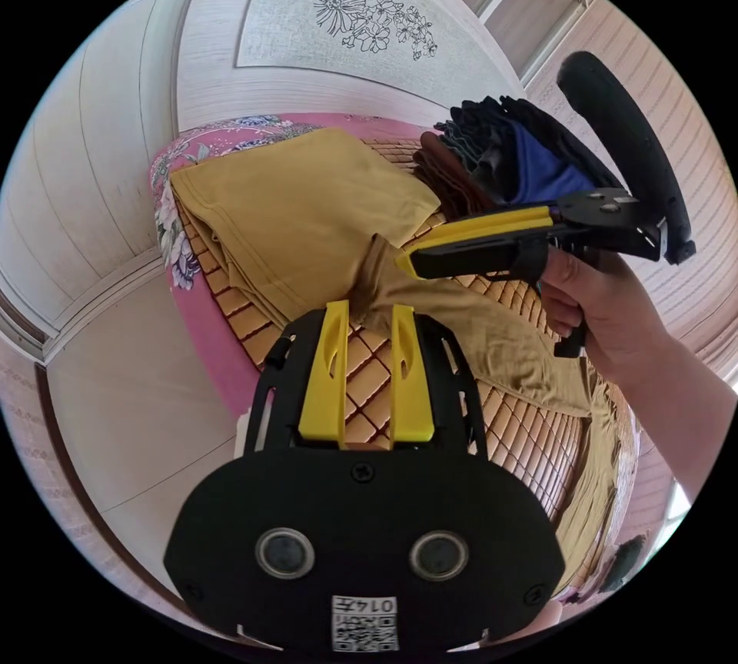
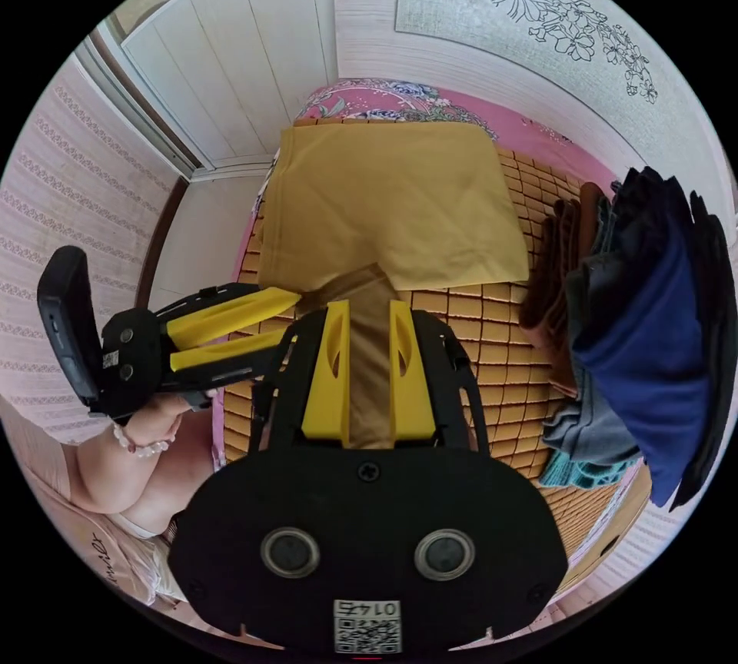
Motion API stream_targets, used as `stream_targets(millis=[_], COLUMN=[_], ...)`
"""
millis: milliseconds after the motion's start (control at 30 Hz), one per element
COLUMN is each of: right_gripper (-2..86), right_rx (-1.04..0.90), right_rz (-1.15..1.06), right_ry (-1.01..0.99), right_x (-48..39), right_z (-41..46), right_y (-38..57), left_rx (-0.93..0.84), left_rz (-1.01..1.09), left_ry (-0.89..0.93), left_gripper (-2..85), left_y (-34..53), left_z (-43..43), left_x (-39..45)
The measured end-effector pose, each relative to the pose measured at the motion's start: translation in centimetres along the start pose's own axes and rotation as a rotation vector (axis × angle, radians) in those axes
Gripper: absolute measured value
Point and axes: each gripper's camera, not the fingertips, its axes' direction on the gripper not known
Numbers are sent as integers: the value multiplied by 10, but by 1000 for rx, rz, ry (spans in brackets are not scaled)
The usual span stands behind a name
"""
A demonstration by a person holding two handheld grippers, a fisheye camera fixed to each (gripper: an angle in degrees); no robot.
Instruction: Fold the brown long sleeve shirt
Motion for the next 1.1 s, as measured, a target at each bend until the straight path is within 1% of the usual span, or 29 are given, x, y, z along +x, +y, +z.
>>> stream_targets(millis=[100,133,200,300,400,467,500,533,600,633,667,700,733,800,833,867,900,933,967,1000,1033,1100], right_gripper=[71,67,10,-4,-8,-8,-8,-8,-6,-6,-5,-3,-3,-2,-2,-1,-1,-1,-1,-1,-1,-1], right_rx=[-40,-24,-24,-5,91,166,218,246,375,411,481,548,578,672,690,709,710,704,677,647,628,559], right_rz=[14,18,22,21,81,122,157,180,295,326,382,439,465,568,598,668,749,794,894,998,1045,1237], right_ry=[-15,-10,3,8,-16,-13,-4,-1,-9,-9,2,33,48,116,141,195,249,274,301,303,297,229], right_x=[1,1,1,4,18,30,40,45,67,71,76,75,73,50,40,19,-4,-16,-37,-55,-64,-89], right_z=[18,17,16,6,-25,-53,-76,-89,-149,-165,-199,-233,-250,-314,-327,-349,-364,-368,-371,-367,-362,-328], right_y=[-7,-6,-5,1,20,42,62,74,136,155,195,239,261,357,382,431,478,500,542,580,598,656], left_rx=[15,14,0,-12,46,144,167,203,255,288,316,327,338,326,299,257,232,173,104,68,-5,-103], left_rz=[-7,-1,2,11,52,118,147,209,309,362,404,427,478,590,671,743,774,845,906,930,987,1089], left_ry=[-23,-22,-22,0,85,216,252,314,400,471,557,601,686,825,933,1023,1061,1128,1166,1173,1178,1152], left_gripper=[47,38,18,-3,-9,-9,-10,-10,-10,-10,-10,-10,-10,-10,-10,-10,-10,-10,-10,-10,-10,-10], left_y=[2,3,3,8,16,25,28,35,48,59,71,78,94,124,149,177,191,224,257,274,308,358], left_z=[4,6,6,7,-2,-17,-22,-32,-49,-61,-74,-80,-93,-114,-127,-138,-141,-147,-147,-145,-140,-127], left_x=[-2,-2,-2,1,11,33,42,63,99,123,146,158,184,228,258,286,299,324,345,354,369,386])
